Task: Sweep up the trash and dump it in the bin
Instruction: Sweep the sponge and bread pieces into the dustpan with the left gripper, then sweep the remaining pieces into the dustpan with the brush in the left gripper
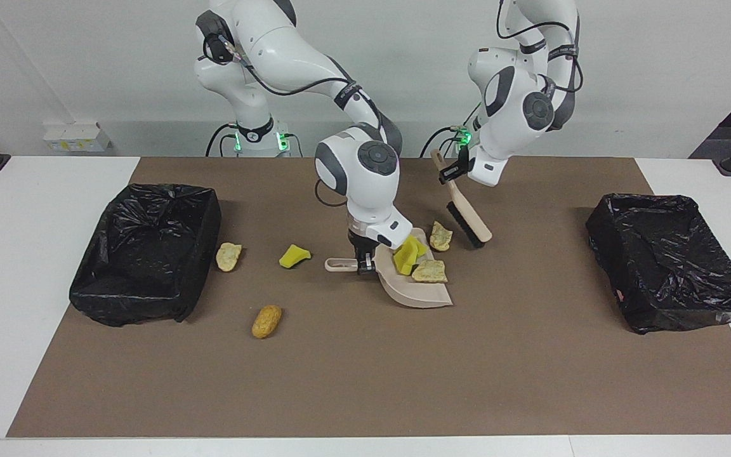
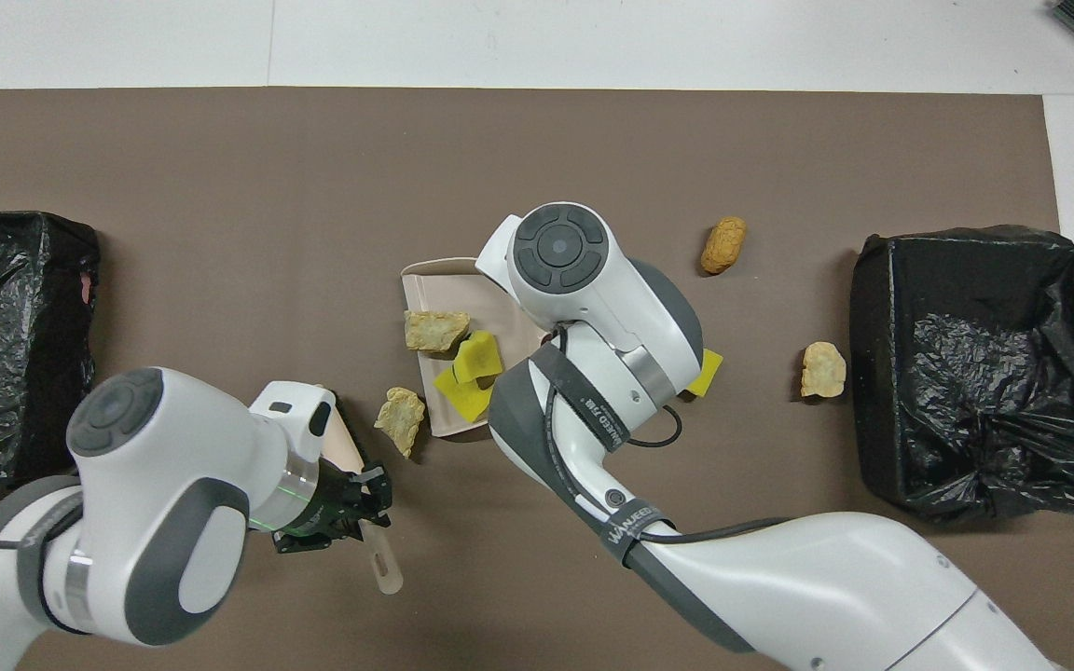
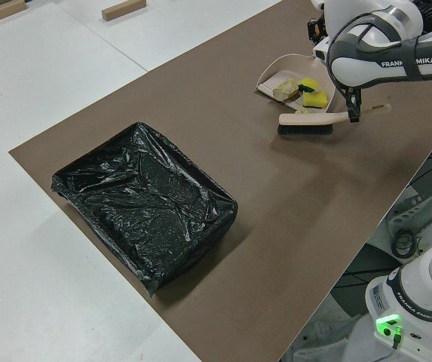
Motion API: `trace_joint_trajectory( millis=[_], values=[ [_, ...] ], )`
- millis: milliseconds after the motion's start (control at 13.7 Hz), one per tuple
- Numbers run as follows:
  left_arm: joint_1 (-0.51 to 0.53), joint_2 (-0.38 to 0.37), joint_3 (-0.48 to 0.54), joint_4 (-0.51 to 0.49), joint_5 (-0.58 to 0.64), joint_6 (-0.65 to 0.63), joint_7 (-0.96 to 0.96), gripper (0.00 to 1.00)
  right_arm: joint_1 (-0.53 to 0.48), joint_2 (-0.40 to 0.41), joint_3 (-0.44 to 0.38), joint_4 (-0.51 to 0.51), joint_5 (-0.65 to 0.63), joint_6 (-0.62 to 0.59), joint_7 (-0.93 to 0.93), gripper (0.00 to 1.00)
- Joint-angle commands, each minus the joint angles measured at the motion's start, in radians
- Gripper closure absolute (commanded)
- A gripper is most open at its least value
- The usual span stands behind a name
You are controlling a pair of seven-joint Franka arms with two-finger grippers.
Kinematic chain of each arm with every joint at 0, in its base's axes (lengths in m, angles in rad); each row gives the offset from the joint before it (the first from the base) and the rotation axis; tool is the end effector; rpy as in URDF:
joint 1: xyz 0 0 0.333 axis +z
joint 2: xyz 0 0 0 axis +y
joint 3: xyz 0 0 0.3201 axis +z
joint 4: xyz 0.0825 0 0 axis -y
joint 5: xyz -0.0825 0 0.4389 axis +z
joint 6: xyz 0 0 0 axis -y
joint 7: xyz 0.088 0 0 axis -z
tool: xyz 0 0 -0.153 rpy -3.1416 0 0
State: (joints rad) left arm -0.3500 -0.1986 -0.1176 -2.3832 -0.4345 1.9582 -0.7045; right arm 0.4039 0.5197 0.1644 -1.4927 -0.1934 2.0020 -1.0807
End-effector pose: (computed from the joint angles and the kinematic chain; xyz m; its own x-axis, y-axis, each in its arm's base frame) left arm 0.4098 -0.2564 0.3154 0.8312 0.3862 -0.4000 0.4527 -0.8877 0.0835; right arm 0.6498 0.3750 0.3075 -0.1355 0.9871 -0.0852 0.9895 0.1393 0.0397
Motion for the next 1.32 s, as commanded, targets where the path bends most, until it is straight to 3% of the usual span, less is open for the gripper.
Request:
trace_joint_trajectory(
  millis=[0,732,1098,1245],
  values=[
    [-0.092,0.001,0.007,-0.053,0.025,0.118,-0.033,1.00,-0.049,-0.064,0.014,-0.043,0.064,0.000,-0.065,1.00],
    [-0.090,0.005,0.007,-0.053,0.023,0.134,-0.033,1.00,-0.020,-0.122,0.012,-0.193,-0.078,0.008,-0.134,1.00],
    [-0.141,0.048,0.003,-0.036,0.020,0.301,0.052,1.00,-0.020,-0.122,0.014,-0.196,-0.078,0.011,-0.127,1.00],
    [-0.194,0.109,0.003,-0.007,0.014,0.323,0.066,1.00,-0.022,-0.122,0.014,-0.196,-0.075,0.014,-0.121,1.00]
  ],
)
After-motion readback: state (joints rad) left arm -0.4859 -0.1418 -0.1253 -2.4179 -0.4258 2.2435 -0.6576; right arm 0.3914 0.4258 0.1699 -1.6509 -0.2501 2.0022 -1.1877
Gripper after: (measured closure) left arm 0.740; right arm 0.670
